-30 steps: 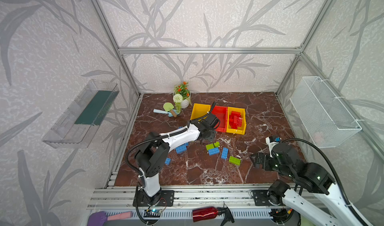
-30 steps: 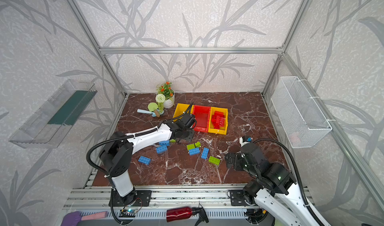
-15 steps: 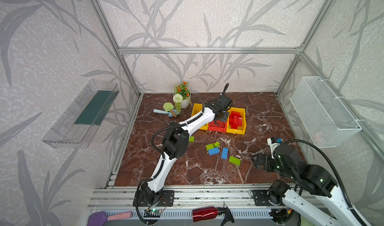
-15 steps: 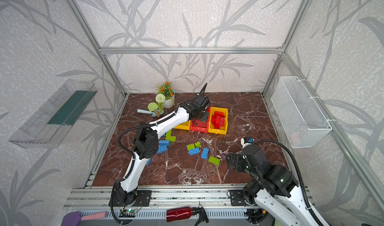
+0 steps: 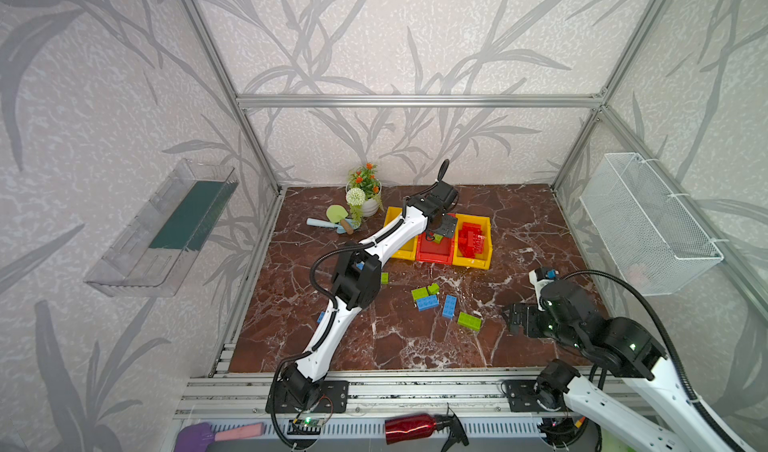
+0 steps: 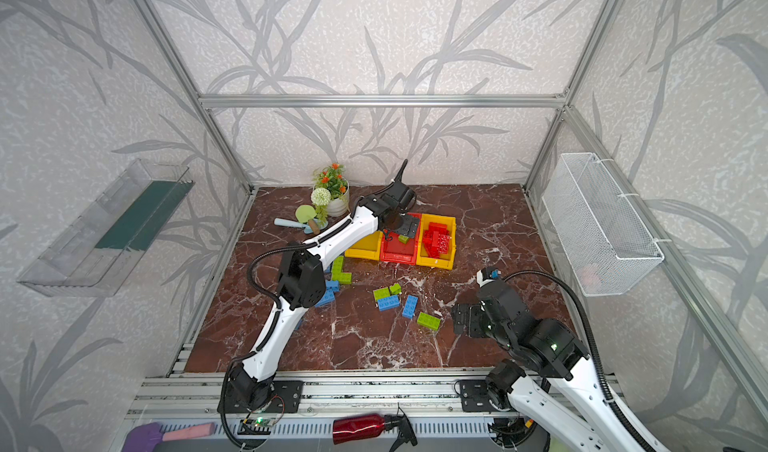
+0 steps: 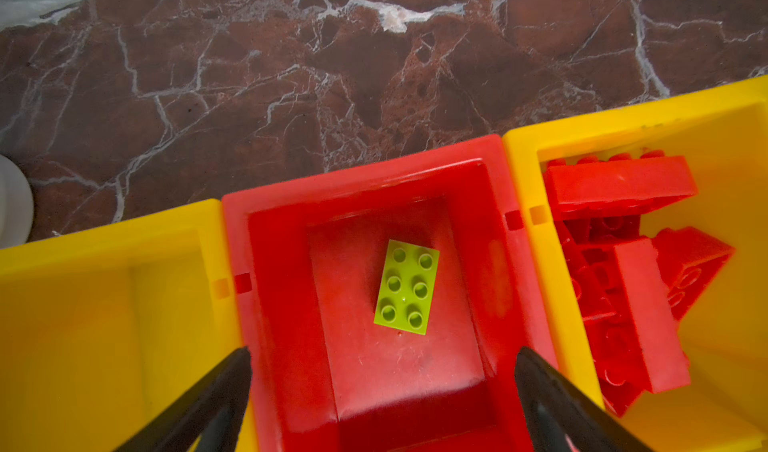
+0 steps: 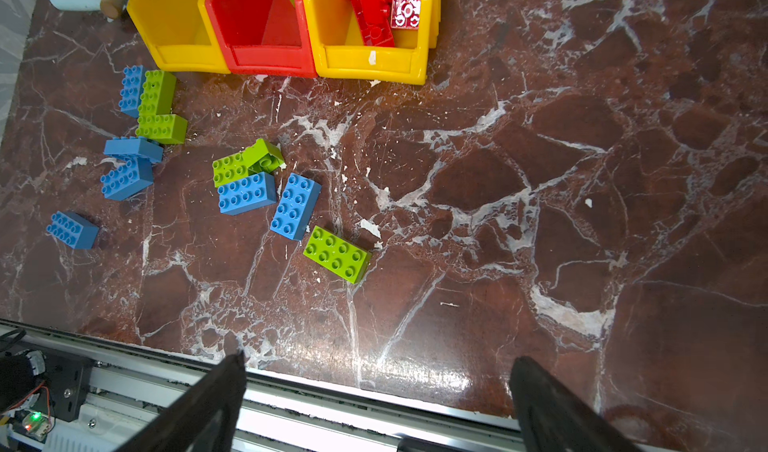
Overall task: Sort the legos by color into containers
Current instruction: 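Carry the green brick with the left gripper into the red bin and release, then move the left gripper back to a green brick beside a blue brick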
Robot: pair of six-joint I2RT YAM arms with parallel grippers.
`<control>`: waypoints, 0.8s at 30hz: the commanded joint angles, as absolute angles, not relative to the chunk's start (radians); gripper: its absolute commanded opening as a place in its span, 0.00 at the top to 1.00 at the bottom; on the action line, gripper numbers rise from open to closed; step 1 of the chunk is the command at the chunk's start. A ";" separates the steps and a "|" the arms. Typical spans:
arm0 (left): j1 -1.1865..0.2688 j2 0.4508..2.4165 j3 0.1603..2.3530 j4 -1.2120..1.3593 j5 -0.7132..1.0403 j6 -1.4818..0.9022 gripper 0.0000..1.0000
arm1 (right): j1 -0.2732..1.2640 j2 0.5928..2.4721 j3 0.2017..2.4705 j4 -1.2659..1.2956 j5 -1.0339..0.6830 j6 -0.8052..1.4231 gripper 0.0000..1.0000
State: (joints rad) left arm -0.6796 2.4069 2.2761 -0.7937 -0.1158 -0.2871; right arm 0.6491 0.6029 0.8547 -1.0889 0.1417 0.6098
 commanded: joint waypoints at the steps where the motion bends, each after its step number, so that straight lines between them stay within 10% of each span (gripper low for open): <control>1: -0.686 2.267 2.178 -0.764 -0.147 -0.345 0.02 | 0.650 0.596 0.884 -1.094 0.154 0.584 0.01; 24: -0.540 1.623 1.063 -0.422 -0.233 -0.455 0.18 | 0.652 0.592 0.839 -0.976 -0.002 0.631 0.01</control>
